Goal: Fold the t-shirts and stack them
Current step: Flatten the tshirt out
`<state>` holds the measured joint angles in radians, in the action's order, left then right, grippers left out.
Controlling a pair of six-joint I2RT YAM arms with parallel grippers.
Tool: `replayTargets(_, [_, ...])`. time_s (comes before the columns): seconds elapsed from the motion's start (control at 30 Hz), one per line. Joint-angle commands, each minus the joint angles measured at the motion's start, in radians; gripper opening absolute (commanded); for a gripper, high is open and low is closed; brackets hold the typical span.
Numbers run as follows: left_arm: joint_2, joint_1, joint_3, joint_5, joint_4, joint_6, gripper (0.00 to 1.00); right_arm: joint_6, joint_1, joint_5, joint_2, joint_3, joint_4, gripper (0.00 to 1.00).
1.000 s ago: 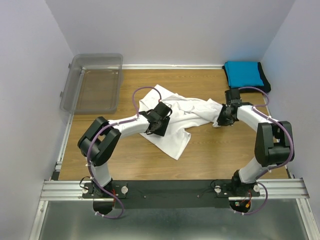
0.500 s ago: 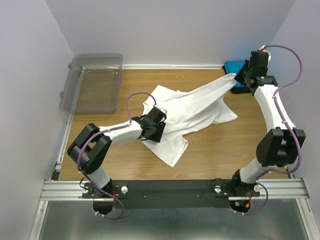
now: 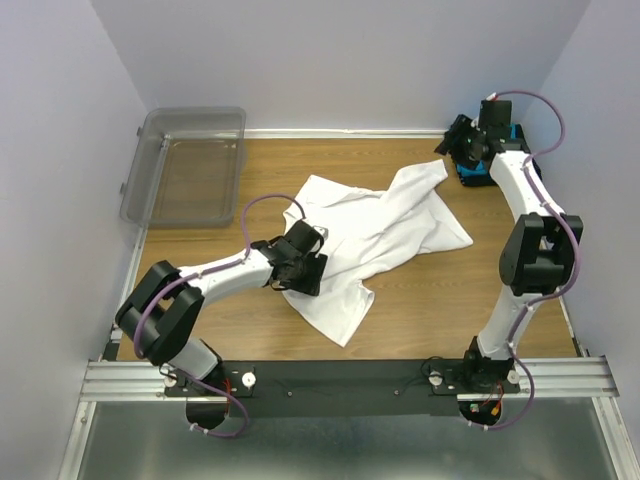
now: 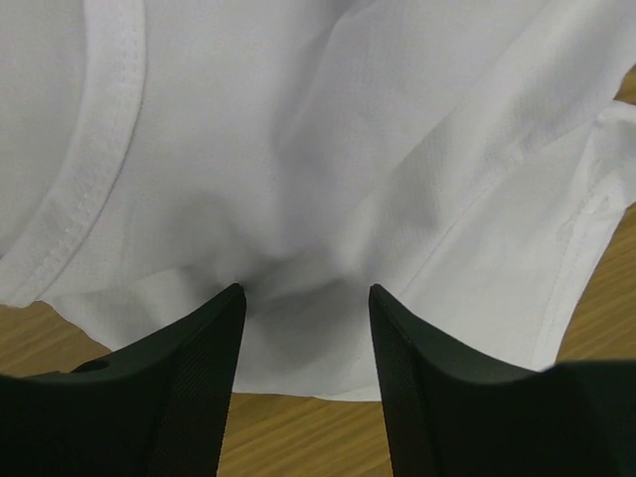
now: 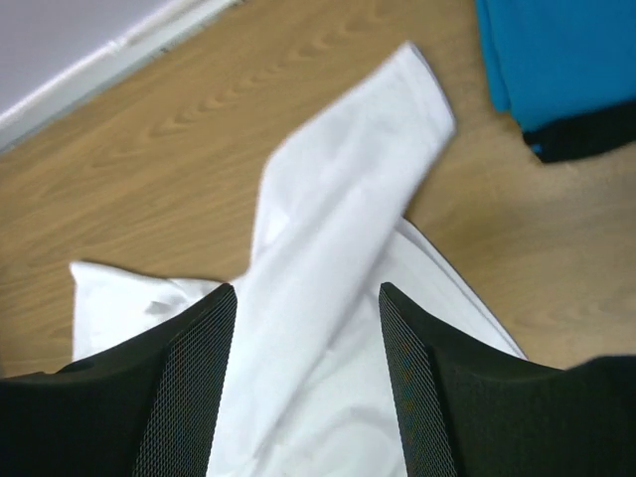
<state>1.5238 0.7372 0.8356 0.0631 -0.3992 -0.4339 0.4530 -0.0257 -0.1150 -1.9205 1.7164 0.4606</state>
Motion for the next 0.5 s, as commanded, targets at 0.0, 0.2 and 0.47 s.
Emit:
replayTargets(0.0, [-0.102,0.001,0.039,0.020,0.014,-0.063,0.63,0.004,-0.002,0.092,0.142,-0.151,0.015,0.67])
replayTargets(0.2, [-0.160,-0.088,0.095,-0.045,0.020,-0.111,0.65,0.023,-0.066,0.247,0.294,-0.517,0.021,0.62])
replayTargets(0.47, [-0.038,-0.245,0.114,-0.087,0.094,-0.055,0.62,0.047,-0.183,0.181,0.361,-0.704,0.010,0.56])
